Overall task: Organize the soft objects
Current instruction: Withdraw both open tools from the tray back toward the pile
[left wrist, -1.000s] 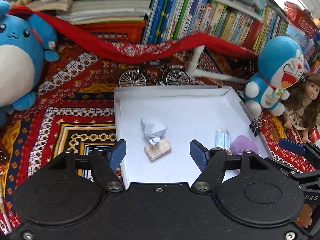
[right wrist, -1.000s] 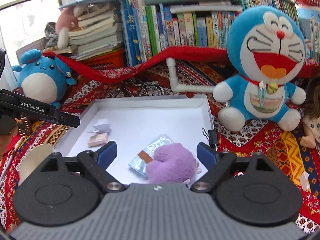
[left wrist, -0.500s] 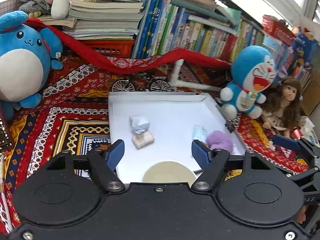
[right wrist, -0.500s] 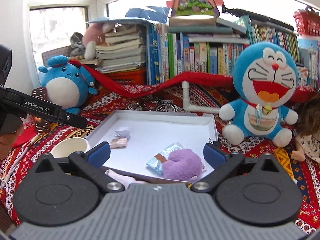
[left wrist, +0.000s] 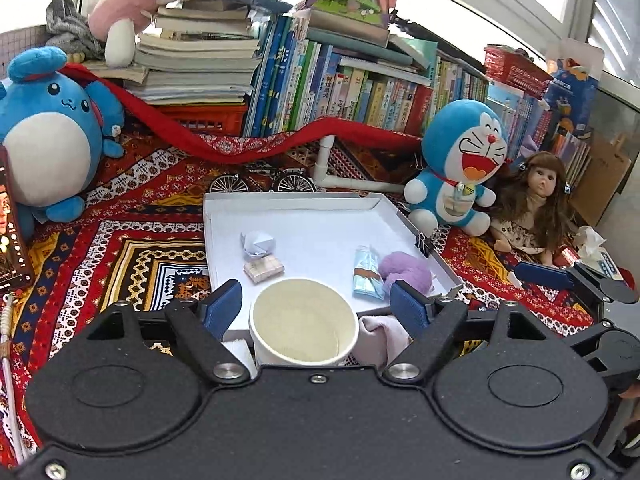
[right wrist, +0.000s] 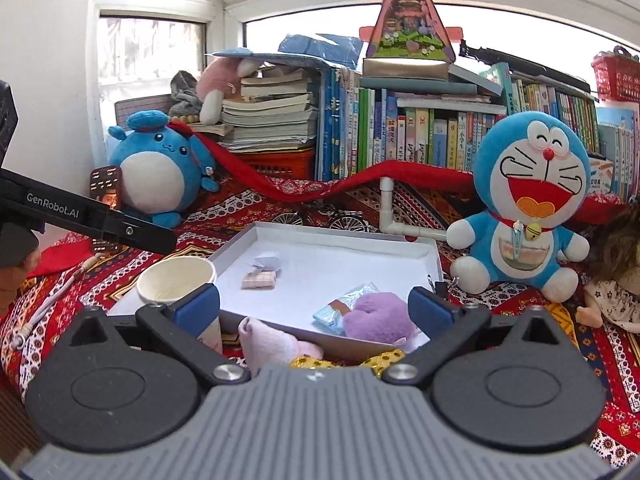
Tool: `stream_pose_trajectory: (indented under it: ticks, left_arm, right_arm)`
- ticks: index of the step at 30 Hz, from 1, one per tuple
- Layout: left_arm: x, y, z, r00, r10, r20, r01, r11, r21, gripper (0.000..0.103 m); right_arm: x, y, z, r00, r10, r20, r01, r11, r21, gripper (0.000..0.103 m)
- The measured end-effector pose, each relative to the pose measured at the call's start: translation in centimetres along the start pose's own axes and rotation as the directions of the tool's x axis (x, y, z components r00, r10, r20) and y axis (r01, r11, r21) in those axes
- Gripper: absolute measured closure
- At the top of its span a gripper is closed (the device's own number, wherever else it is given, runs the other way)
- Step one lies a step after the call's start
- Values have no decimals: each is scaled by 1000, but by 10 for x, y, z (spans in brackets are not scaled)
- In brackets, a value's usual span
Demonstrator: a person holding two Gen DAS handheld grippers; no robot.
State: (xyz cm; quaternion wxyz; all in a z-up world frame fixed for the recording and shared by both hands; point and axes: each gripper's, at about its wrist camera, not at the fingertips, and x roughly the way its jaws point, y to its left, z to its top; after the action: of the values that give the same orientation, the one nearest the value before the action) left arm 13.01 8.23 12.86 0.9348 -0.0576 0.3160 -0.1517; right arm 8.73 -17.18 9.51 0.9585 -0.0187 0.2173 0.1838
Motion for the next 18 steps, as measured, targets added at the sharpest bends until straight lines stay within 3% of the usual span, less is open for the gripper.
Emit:
stream_pose_trajectory:
  ticks: [18]
  left_arm:
    - [-33,-2,-61,996,24,87,-23,1000,-8,16]
  right_arm:
    - [-16,25,-30,1000,-5,14,6,998,-70,0]
